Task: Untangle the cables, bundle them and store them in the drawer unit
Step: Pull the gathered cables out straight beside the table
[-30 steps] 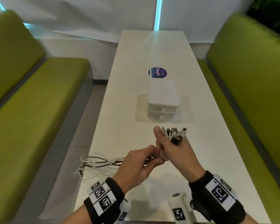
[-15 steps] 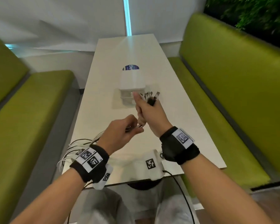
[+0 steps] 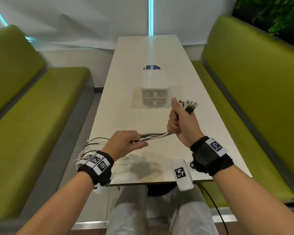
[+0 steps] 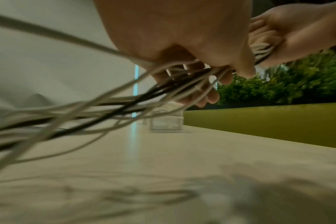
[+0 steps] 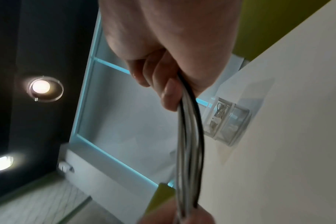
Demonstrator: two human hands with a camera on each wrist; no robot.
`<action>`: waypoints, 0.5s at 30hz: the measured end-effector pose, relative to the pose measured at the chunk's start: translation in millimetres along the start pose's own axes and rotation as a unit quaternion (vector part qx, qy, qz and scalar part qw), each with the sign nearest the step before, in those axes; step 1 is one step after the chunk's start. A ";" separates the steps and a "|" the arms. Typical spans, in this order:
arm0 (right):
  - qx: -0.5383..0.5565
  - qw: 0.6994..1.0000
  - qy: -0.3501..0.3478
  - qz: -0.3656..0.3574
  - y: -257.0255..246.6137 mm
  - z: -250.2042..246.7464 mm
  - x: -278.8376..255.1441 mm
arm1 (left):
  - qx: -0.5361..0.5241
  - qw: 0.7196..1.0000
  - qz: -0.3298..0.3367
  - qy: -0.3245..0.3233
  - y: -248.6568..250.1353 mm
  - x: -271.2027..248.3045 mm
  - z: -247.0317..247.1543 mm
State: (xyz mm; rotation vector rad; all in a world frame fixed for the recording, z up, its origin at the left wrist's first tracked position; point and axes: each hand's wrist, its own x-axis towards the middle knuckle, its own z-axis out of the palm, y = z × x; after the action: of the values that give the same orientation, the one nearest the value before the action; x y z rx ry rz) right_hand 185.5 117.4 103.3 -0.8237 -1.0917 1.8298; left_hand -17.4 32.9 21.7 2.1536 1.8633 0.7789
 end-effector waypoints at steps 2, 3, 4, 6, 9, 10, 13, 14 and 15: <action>-0.008 1.000 0.013 -0.010 3.7 4.3 2.2 | 0.013 1.000 0.004 -0.011 -14.5 1.9 -10.1; 0.001 0.999 0.028 -0.018 3.7 5.4 4.5 | 0.025 1.000 0.005 -0.012 -23.0 2.1 -14.8; 0.013 0.999 0.046 -0.023 1.9 4.4 7.3 | 0.039 0.999 -0.007 -0.021 -33.8 0.6 -20.0; 0.018 0.996 0.079 -0.031 -4.8 -2.1 12.1 | 0.099 0.989 -0.076 -0.080 -64.6 -9.5 -31.9; -0.017 0.995 0.093 -0.043 -9.2 -9.2 18.2 | 0.211 0.932 -0.232 -0.183 -109.9 -25.5 -57.1; -0.027 0.995 0.090 -0.045 -8.0 -8.3 20.1 | 0.224 0.912 -0.280 -0.199 -117.7 -28.5 -65.0; -0.062 0.994 0.071 -0.049 -3.5 0.5 27.3 | 0.182 0.892 -0.341 -0.235 -123.4 -26.4 -83.5; -0.073 0.994 0.066 -0.049 -2.2 4.2 30.3 | 0.143 0.901 -0.341 -0.226 -119.4 -22.5 -88.2; -0.080 0.993 0.064 -0.050 -0.5 7.2 32.4 | 0.102 0.917 -0.331 -0.197 -112.8 -17.1 -90.8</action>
State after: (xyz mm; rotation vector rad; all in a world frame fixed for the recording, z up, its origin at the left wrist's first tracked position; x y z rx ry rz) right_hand 165.4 143.8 102.9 -0.9491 -1.1874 1.6002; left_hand -161.4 20.7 41.2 1.4327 2.2778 0.0081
